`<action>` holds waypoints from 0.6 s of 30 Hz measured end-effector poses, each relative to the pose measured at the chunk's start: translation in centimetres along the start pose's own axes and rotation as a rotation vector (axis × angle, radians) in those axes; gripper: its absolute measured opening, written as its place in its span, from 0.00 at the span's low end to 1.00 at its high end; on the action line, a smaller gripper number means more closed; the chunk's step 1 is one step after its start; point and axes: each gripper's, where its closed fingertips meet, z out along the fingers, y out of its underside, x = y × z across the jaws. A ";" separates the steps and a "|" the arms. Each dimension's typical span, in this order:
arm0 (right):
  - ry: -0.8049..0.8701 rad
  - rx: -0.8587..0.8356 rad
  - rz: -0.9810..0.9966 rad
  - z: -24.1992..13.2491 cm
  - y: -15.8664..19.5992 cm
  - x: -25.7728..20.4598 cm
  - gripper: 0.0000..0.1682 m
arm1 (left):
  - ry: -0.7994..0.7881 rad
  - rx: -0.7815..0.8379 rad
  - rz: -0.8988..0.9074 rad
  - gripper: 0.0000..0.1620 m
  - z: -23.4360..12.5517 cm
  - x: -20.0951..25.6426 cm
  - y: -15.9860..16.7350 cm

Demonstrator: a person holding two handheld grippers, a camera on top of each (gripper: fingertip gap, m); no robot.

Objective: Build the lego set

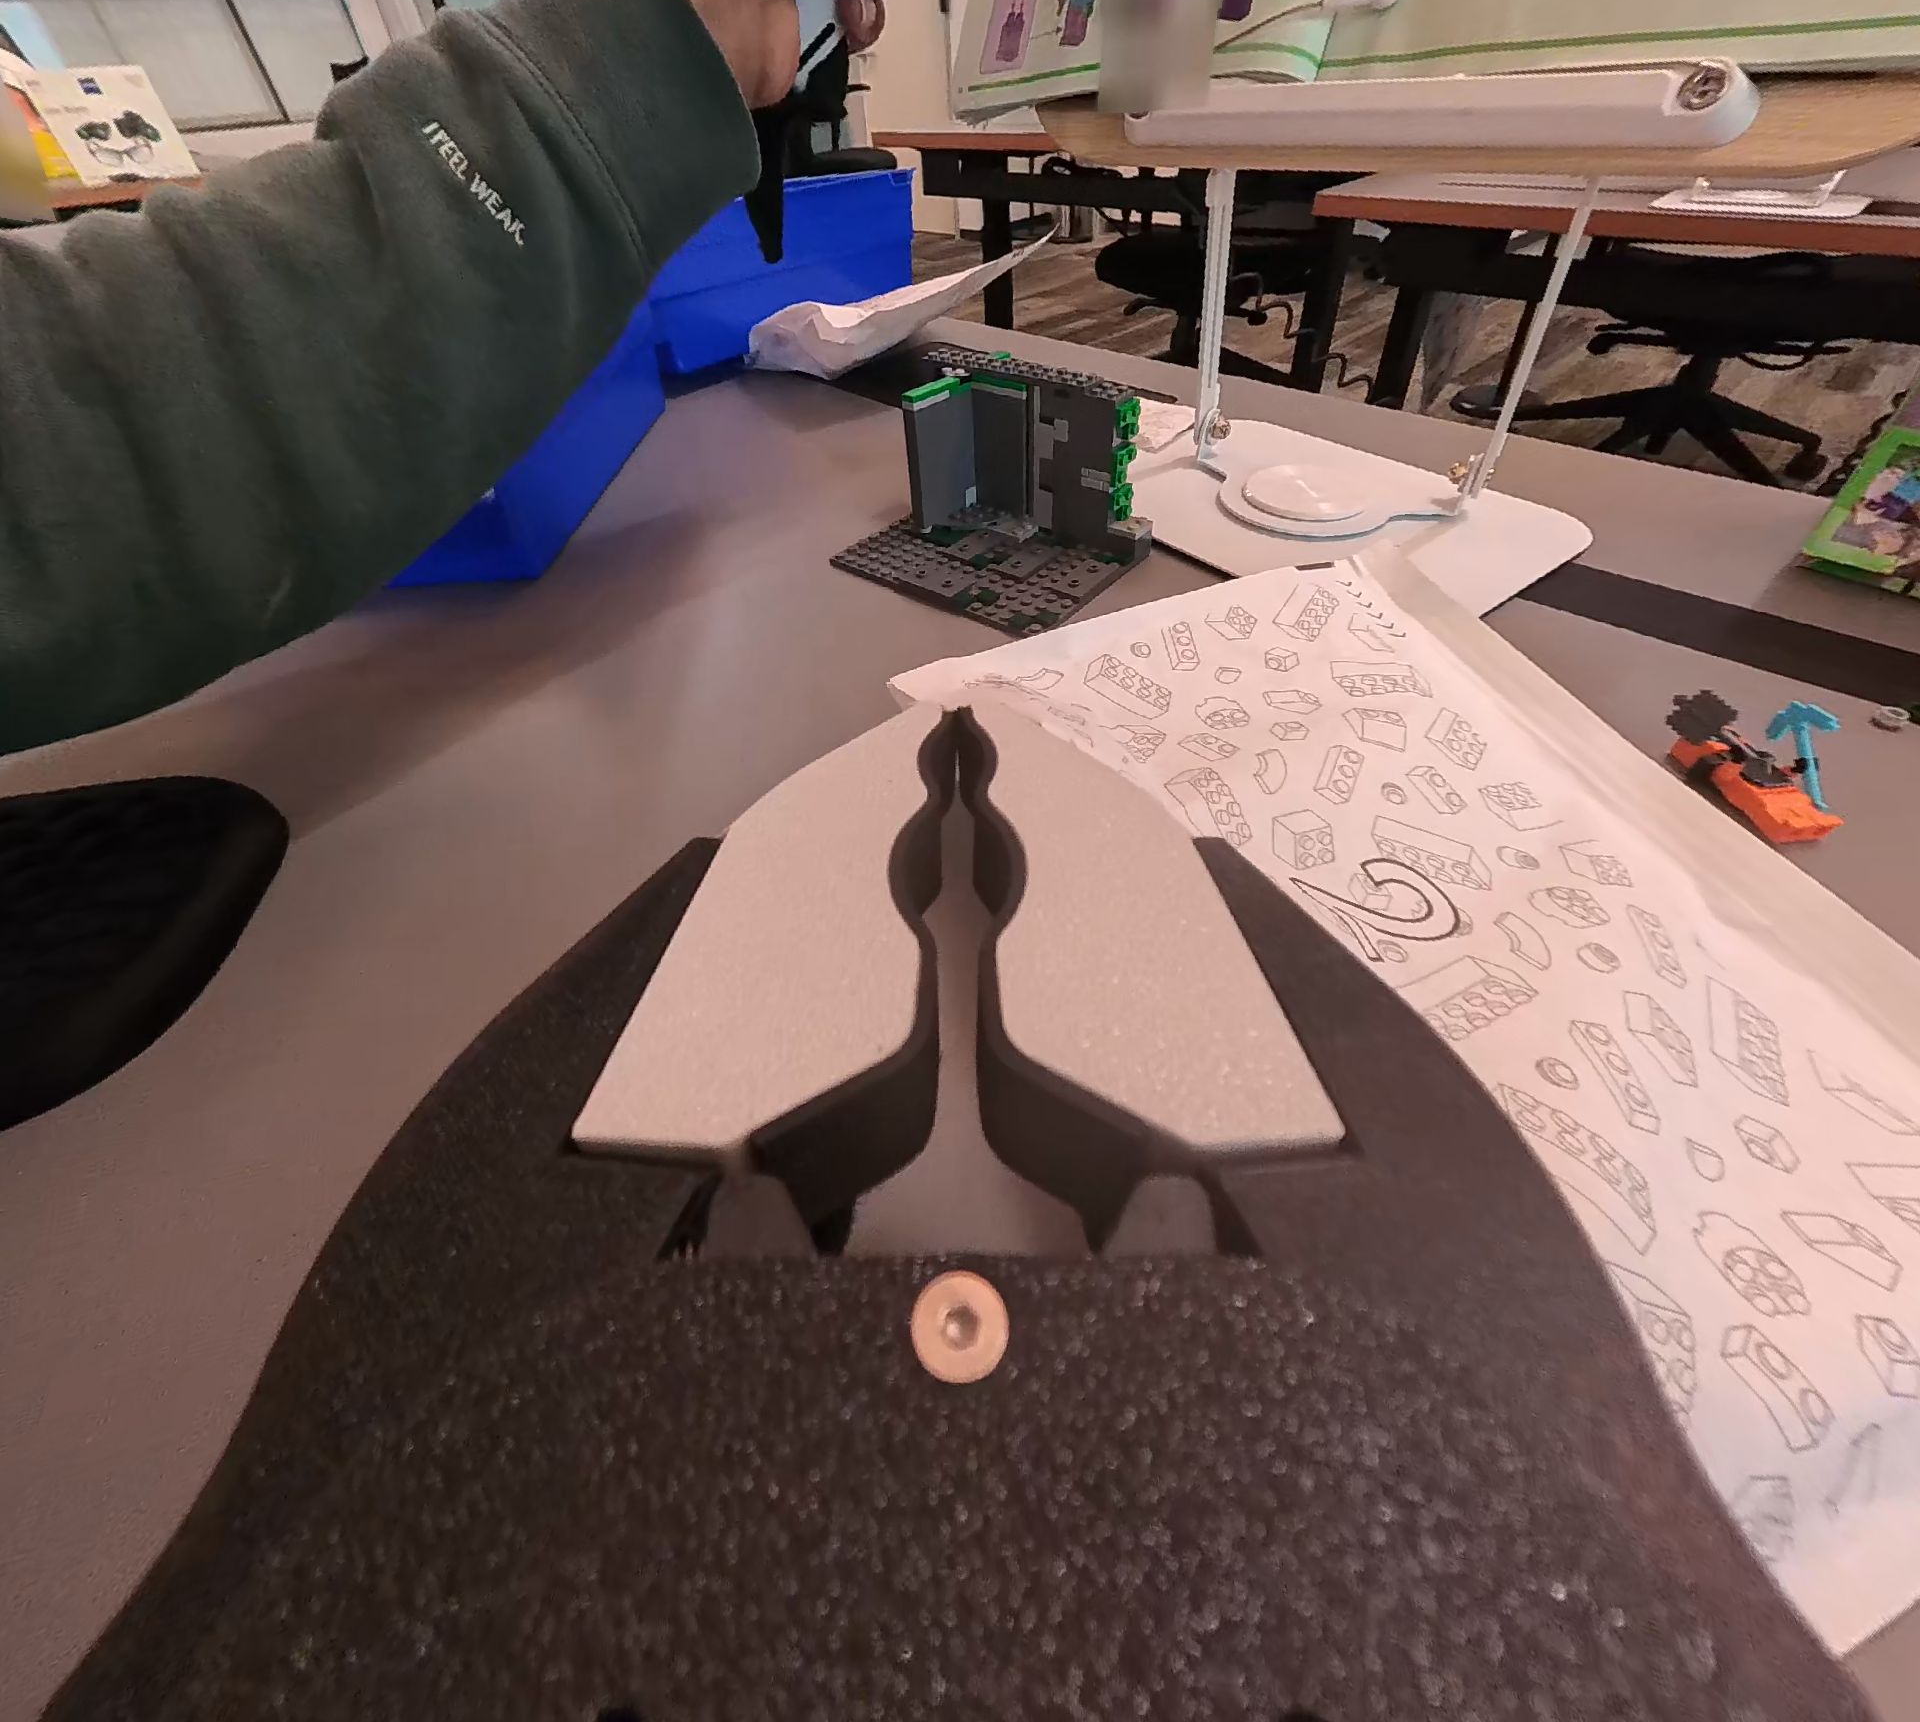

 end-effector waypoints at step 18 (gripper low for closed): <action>-0.011 -0.012 0.006 0.1 0.3 -0.2 0.00 | 0.006 -0.004 0.045 0.00 -1.3 0.2 0.8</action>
